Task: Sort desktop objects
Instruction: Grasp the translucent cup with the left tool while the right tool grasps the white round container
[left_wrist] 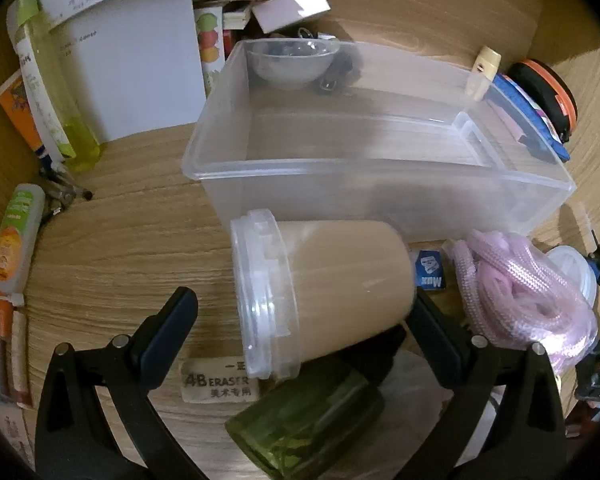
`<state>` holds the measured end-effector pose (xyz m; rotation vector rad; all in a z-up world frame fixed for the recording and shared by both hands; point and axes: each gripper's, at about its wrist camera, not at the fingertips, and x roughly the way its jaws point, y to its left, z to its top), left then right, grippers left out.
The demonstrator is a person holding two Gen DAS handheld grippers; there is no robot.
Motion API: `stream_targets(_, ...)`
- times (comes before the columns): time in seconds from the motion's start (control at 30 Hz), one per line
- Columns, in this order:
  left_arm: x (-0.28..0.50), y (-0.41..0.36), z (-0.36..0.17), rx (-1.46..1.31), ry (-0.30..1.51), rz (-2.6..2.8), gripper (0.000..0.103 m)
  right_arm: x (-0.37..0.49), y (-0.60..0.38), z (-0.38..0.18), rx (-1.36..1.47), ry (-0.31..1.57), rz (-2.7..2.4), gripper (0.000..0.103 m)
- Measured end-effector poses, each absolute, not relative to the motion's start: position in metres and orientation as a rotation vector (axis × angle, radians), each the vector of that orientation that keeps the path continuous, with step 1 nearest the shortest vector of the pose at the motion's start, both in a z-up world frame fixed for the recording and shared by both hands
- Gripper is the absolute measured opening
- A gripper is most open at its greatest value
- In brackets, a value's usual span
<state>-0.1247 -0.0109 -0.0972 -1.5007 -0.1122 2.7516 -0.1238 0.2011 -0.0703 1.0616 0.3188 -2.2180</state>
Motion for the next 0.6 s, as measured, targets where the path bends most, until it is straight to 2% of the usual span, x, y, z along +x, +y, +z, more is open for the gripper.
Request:
stream_targets(0.07,-0.122,-0.013,-0.097,-1.483,-0.108,2.763,0.101,-0.123,0.202,-0.07,1.05,0.326,-2.221,0.068)
stream_targets(0.1,-0.122,-0.013,-0.096,-1.472,-0.101,2.777,0.098,-0.122,0.203,-0.07,1.044,0.325,-2.226,0.068)
stream_targets(0.17,-0.123,-0.011,-0.096,-1.457,-0.116,2.747,0.08,-0.122,0.206,-0.069,1.042,0.316,-2.233,0.068)
stream_targets(0.27,-0.12,-0.005,-0.095,-1.433,-0.073,2.756,0.074,-0.122,0.211,-0.069,1.042,0.305,-2.252,0.068)
stream_targets(0.4,-0.117,-0.001,-0.092,-1.405,-0.02,2.797,0.071,-0.124,0.22,-0.067,1.055,0.272,-2.278,0.068)
stream_targets(0.6,-0.106,-0.009,-0.081,-1.319,-0.069,2.864,0.066,-0.121,0.232,-0.058,1.047,0.236,-2.332,0.068)
